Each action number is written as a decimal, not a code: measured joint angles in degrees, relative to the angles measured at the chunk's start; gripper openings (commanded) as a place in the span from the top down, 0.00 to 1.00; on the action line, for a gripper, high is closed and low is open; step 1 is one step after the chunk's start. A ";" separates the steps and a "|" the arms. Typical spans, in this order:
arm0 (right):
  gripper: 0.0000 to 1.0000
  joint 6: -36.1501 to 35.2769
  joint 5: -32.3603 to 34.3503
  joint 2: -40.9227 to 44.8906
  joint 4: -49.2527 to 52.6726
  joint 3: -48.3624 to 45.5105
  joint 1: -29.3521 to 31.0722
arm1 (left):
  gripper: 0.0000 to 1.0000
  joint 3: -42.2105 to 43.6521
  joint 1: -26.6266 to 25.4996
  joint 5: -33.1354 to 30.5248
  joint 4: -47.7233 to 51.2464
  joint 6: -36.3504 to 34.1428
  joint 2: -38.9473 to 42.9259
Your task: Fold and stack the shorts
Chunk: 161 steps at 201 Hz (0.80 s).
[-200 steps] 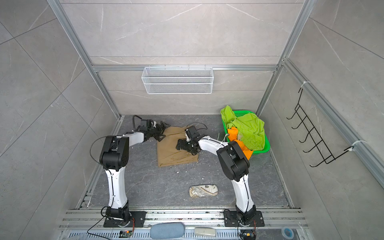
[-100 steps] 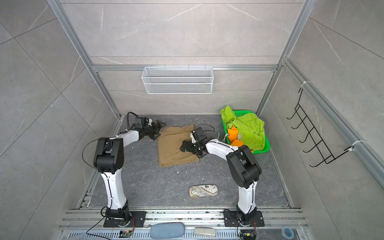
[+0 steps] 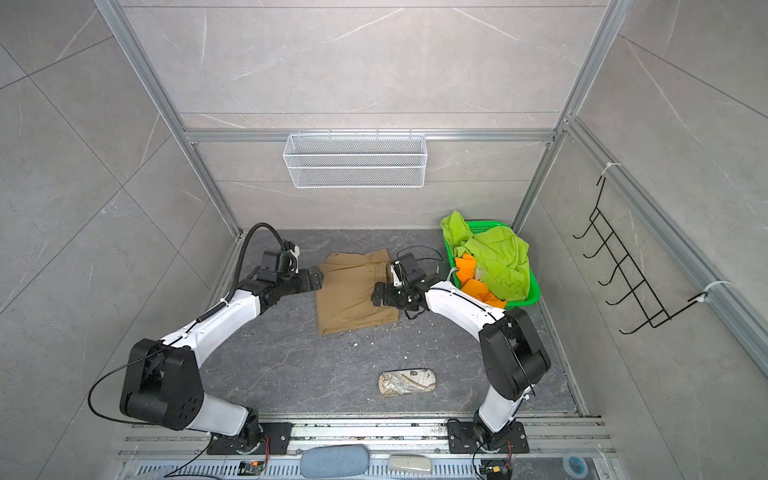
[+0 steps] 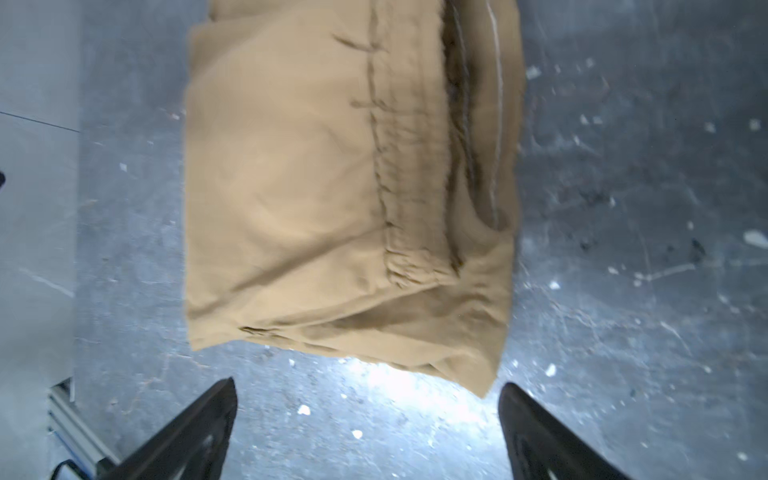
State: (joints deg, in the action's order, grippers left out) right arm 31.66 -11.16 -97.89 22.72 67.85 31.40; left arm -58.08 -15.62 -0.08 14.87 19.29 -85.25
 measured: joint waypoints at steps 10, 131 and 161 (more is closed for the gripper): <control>0.01 0.00 0.13 0.20 0.11 -1.66 -0.15 | 0.01 0.33 0.26 0.48 1.36 -0.15 -0.90; 0.00 -0.26 4.85 9.57 1.11 -11.43 -5.29 | 0.41 -10.05 0.66 17.77 3.98 4.68 -23.45; 0.01 -0.42 6.05 11.74 1.51 -12.66 -6.60 | 0.84 -11.98 0.94 17.97 6.40 4.55 -25.44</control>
State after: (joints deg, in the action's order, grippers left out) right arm 31.24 -5.10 -86.15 24.23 55.20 24.80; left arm -70.06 -14.68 17.89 21.28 23.83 -110.69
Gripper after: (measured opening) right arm 0.995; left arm 0.289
